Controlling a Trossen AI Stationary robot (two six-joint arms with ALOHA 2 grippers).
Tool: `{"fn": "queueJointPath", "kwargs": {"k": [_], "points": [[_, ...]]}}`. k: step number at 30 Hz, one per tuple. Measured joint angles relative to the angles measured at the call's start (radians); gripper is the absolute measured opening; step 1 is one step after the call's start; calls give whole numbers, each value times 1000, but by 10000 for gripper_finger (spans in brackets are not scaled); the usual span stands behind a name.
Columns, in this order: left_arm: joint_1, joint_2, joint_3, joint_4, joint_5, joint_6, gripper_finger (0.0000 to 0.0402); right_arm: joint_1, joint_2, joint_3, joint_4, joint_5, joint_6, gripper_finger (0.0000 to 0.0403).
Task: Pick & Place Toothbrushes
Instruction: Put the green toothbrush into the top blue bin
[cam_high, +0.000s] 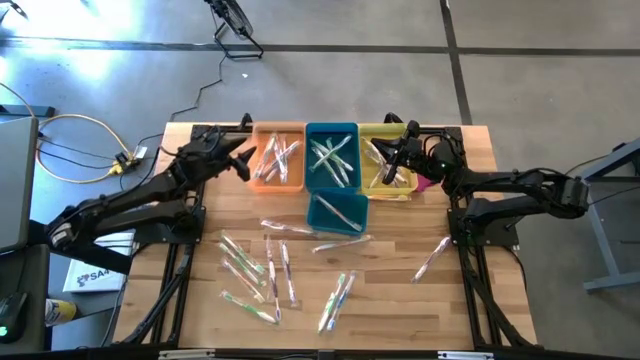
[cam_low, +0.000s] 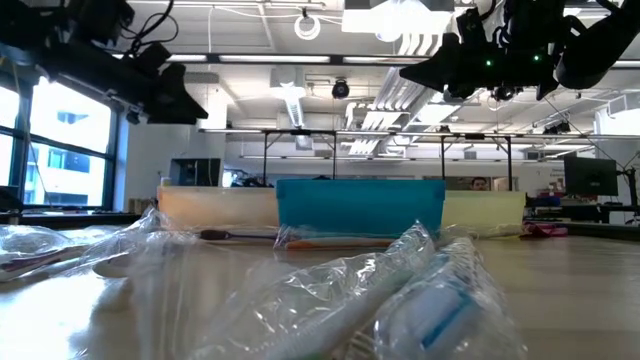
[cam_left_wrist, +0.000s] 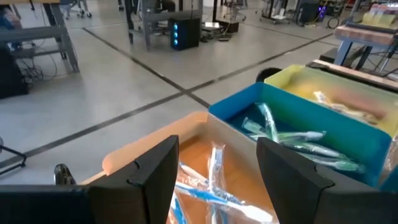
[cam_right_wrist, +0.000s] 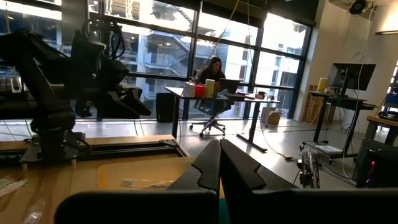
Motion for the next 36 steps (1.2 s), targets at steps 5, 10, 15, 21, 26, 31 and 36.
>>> {"fn": "queueJointPath", "kwargs": {"k": [5,10,15,21,26,31,36], "points": [[-3,-10,-15,-5,17,-3,211,0,0,0,-6,-2,0,2],[-75,-10,-15,5,44,-5,211,0,0,0,-9,-1,-25,2],[-221,-10,-15,6,-42,3,211,0,0,0,-9,-3,-26,2],[-375,-10,-15,9,-124,73,211,0,0,0,-9,-4,-26,2],[-446,-10,-15,9,-128,77,211,0,0,0,-9,-11,-26,2],[-487,-10,-15,9,-129,75,211,0,0,0,-9,-30,-27,2],[-507,-10,-15,10,-128,68,211,0,0,0,-9,-30,-62,2]]}}
